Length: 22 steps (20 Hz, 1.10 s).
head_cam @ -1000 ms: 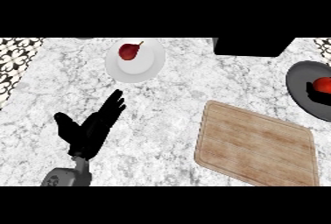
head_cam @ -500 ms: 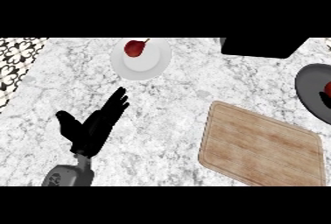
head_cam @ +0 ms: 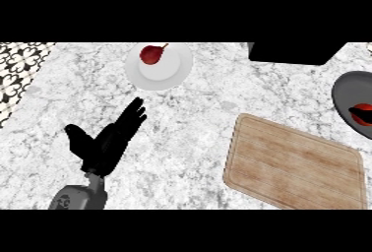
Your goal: Pick the tomato from the cutting board and place it in the pan
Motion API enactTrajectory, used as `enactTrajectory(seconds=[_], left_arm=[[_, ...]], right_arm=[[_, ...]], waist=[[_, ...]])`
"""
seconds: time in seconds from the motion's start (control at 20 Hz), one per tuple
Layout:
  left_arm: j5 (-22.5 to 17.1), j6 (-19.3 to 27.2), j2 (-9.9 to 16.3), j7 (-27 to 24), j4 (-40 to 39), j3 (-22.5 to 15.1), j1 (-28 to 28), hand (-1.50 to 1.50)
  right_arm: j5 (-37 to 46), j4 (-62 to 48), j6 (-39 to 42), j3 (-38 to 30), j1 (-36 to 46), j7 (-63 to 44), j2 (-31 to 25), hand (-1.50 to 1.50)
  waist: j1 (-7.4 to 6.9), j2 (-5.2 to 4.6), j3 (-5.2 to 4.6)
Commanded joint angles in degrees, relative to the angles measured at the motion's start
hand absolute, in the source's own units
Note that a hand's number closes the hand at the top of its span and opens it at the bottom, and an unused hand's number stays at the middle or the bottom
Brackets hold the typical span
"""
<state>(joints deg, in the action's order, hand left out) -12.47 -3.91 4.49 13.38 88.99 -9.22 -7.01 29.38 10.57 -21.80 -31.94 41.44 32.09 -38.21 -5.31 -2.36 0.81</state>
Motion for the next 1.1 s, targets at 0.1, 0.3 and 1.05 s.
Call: enactTrajectory(seconds=[0.1, 0.3, 1.05], left_arm=[[0.59, 1.13, -0.79, -0.15, -0.75, 0.02, 0.02, 0.0], [0.69, 0.38, -0.44, -1.27, -0.35, -0.2, 1.4, 0.0], [0.6, 1.24, -0.45, -0.63, 0.55, 0.7, 1.68, 0.0]], right_arm=[[-9.19, 0.11, 9.57, -8.39, 1.12, 6.19, -0.43, -1.5], [-11.61, -2.65, 18.61, -10.64, -0.28, 4.4, -3.74, -1.5], [-12.36, -3.77, 48.07, -10.55, -12.48, 14.43, -12.02, -1.5]], waist=[[1.49, 0.01, 0.17], [1.4, 0.12, -0.01], [3.02, 0.8, -0.01]])
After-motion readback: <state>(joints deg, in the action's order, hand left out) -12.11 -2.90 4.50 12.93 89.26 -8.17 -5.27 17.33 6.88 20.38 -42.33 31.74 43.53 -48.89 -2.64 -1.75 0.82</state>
